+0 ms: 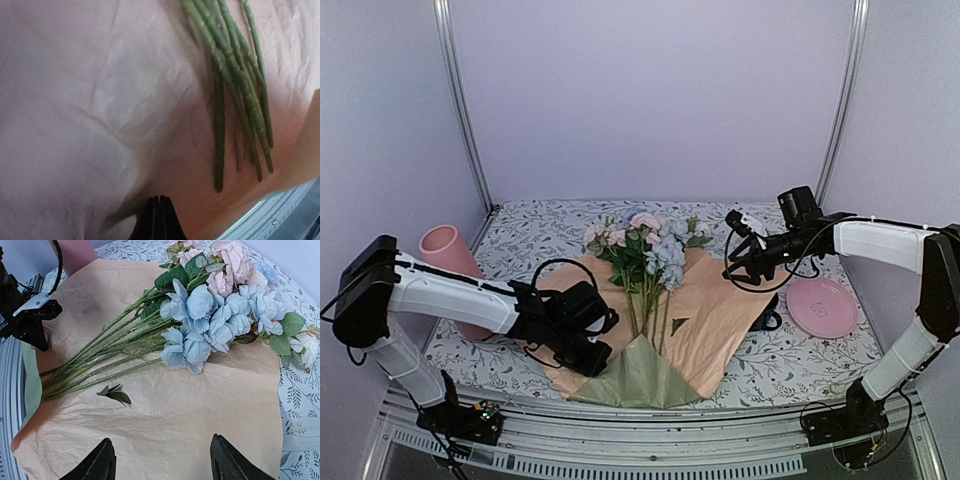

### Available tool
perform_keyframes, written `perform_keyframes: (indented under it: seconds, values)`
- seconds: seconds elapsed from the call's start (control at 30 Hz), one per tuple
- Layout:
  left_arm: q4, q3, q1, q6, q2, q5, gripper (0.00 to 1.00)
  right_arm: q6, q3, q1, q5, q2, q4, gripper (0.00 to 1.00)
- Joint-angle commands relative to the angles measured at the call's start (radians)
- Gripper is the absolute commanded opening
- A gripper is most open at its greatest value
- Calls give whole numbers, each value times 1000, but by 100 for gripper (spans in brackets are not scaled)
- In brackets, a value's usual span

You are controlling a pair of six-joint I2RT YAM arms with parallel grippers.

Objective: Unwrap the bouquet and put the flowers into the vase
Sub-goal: Unfold the two-thirds folded wrapping paper from the folded wrapping paper, then unfold the 1/4-folded wrapping paper from the folded wrapping paper.

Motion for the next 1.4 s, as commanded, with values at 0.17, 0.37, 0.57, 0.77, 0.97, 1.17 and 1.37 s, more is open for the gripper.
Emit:
perform_keyframes:
  seconds: [0.17, 0.37, 0.57, 0.77, 0.97, 1.17, 1.37]
  values:
    - [96, -175, -1, -99, -87, 34, 0, -11, 29, 4, -38, 13, -2, 66]
    - [139, -226, -8, -97, -79, 3, 0, -4, 30, 14, -54, 32, -5, 66]
    - [59, -128, -10, -30, -225, -82, 0, -2, 29, 19, -62, 26, -6, 66]
    - [242, -111, -4, 70, -383, -81, 0, -5, 27, 30, -54, 20, -6, 66]
    - [375, -117, 147, -47, -329, -4, 0, -5, 27, 34, -62, 23, -7, 66]
    - [412, -64, 176, -42, -144, 137, 0, -5, 27, 33, -62, 18, -8, 66]
    - [445, -61, 142, 5, -41, 355, 0, -6, 25, 35, -66, 12, -11, 66]
